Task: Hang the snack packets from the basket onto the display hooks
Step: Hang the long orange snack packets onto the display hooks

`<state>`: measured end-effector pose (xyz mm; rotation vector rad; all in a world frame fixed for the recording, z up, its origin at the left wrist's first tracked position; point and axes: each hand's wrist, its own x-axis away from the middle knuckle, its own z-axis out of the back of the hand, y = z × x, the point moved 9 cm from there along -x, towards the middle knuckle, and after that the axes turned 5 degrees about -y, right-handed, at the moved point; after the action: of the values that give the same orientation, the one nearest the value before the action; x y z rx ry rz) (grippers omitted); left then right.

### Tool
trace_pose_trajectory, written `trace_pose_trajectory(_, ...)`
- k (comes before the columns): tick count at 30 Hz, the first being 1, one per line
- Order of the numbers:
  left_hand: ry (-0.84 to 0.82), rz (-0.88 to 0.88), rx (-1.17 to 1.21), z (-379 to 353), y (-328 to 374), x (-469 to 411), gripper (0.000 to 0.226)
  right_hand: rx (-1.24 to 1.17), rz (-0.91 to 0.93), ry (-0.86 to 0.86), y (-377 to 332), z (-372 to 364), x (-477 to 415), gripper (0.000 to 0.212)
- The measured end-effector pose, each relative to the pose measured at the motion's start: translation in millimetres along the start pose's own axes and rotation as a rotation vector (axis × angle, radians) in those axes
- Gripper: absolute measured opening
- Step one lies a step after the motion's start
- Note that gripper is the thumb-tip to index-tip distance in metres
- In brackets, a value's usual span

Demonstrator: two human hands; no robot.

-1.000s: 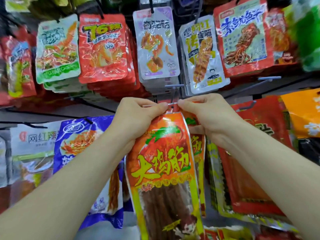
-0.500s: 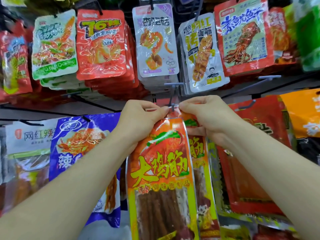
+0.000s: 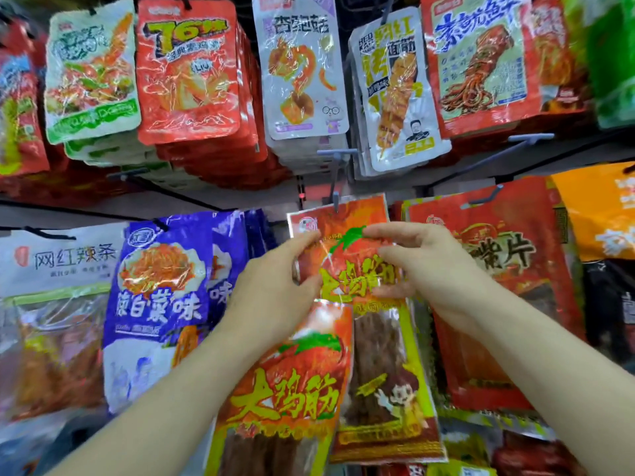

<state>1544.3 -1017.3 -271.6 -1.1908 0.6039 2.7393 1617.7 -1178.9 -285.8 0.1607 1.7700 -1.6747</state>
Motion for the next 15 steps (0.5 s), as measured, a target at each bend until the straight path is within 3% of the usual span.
trace_pose_trajectory(5, -0.23, 0.075, -0.148, -42.7, -14.1, 6.3, 0.075, 0.015, -0.167, -0.028, 34.3, -1.9, -0.1, 0.034)
trace_pose_trajectory(15, -0.314, 0.137, -0.295, -76.6, -31.8, -12.6, 0.09, 0.054, -0.315, -0.058, 55.7, -5.8, -11.3, 0.053)
